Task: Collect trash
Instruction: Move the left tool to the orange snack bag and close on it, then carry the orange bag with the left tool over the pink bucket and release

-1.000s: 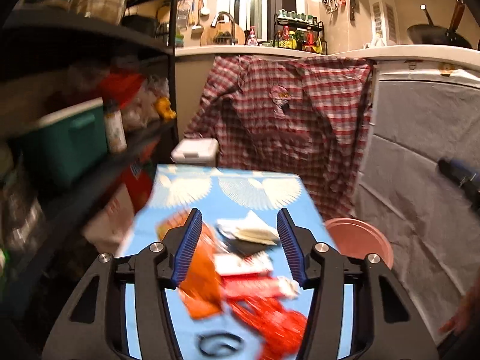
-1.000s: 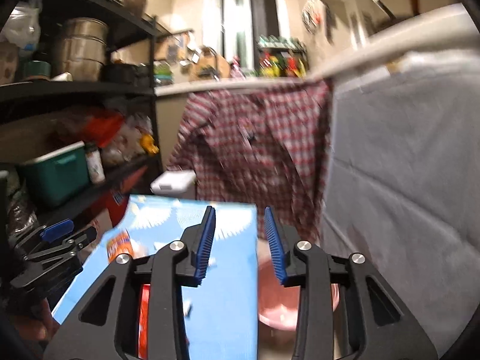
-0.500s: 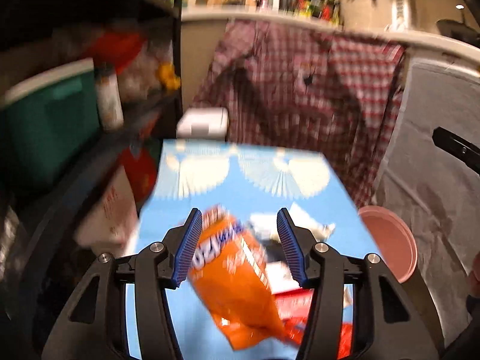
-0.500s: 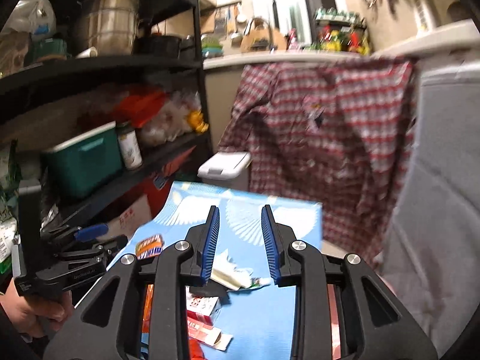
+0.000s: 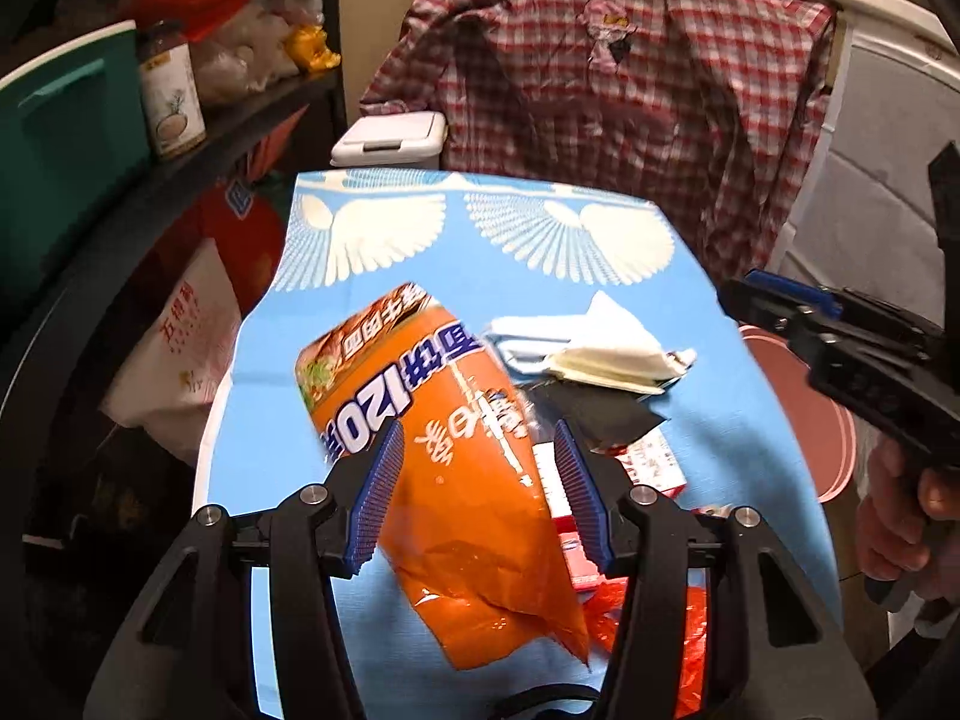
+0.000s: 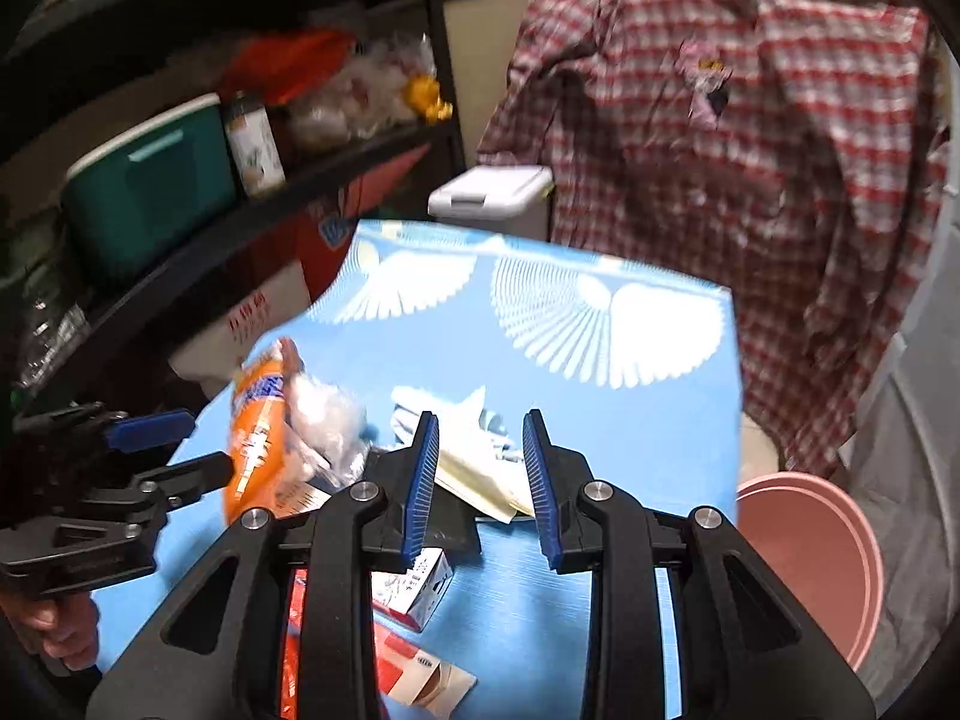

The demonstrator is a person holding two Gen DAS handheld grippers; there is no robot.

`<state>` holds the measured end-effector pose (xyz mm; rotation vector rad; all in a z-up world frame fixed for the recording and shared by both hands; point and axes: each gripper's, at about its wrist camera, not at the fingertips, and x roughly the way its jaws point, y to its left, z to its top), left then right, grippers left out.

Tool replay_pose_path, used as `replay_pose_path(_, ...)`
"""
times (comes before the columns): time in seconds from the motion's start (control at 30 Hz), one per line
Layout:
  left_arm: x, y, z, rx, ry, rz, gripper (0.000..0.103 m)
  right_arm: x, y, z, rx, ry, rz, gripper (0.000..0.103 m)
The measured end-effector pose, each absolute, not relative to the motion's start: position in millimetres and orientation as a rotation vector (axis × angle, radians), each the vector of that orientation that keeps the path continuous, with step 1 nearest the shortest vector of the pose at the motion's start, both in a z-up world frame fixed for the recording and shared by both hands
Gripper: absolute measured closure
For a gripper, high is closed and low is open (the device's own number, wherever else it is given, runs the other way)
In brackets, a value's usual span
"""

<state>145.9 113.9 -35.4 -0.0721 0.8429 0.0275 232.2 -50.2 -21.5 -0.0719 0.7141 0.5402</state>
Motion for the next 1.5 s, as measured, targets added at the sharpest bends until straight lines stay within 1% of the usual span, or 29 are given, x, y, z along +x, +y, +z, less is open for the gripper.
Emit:
replay_pose_path(0.27, 156.1, 118.2, -50.0, -0.110, 0.910, 0.007, 0.051, 262.4, -32.6, -58.5, -0.078, 0.818, 0.569, 0.070)
replay_pose_path(0.6, 157.6, 106.6, -60.3, -0.064, 0.951, -0.026, 0.051, 267.5, -22.6, -74.9, -0.124, 0.867, 0.588, 0.070)
replay_pose_path(0.63, 157.6, 106.2, -61.2, -0.059, 0.956, -0.023, 0.051, 267.8, -23.0, -75.0, -0.124, 0.867, 0.588, 0.072)
replay_pose_path(0.7, 157.7, 106.5, -62.8, -0.050, 0.964, -0.016, 0.051, 267.7, -22.6, -75.0, -0.126, 0.867, 0.591, 0.080)
replay_pose_path(0.73, 157.6, 106.5, -63.3, -0.049, 0.968, -0.015, 0.059, 267.5, -22.5, -74.5, -0.127, 0.866, 0.596, 0.088)
replay_pose_path(0.77, 157.1, 106.5, -63.1, -0.050, 0.970, -0.017, 0.069, 267.2, -22.3, -73.6, -0.126, 0.865, 0.604, 0.093)
replay_pose_path(0.8, 156.8, 106.4, -62.5, -0.048, 0.971, -0.021, 0.085, 266.1, -21.3, -72.3, -0.123, 0.863, 0.610, 0.096)
replay_pose_path(0.87, 154.3, 107.9, -58.4, -0.040, 0.956, -0.015, 0.094, 264.4, -21.4, -68.8, -0.117, 0.858, 0.625, 0.100)
replay_pose_path(0.9, 152.9, 108.8, -55.4, -0.038, 0.947, -0.012, 0.098, 263.3, -22.1, -65.8, -0.113, 0.852, 0.631, 0.101)
replay_pose_path(1.03, 146.1, 114.7, -40.2, -0.055, 0.909, -0.009, 0.101, 257.2, -26.1, -54.6, -0.081, 0.836, 0.651, 0.102)
replay_pose_path(1.5, 112.2, 133.2, 18.8, -0.132, 0.734, 0.034, 0.101, 220.0, -59.7, 10.6, 0.028, 0.713, 0.679, 0.102)
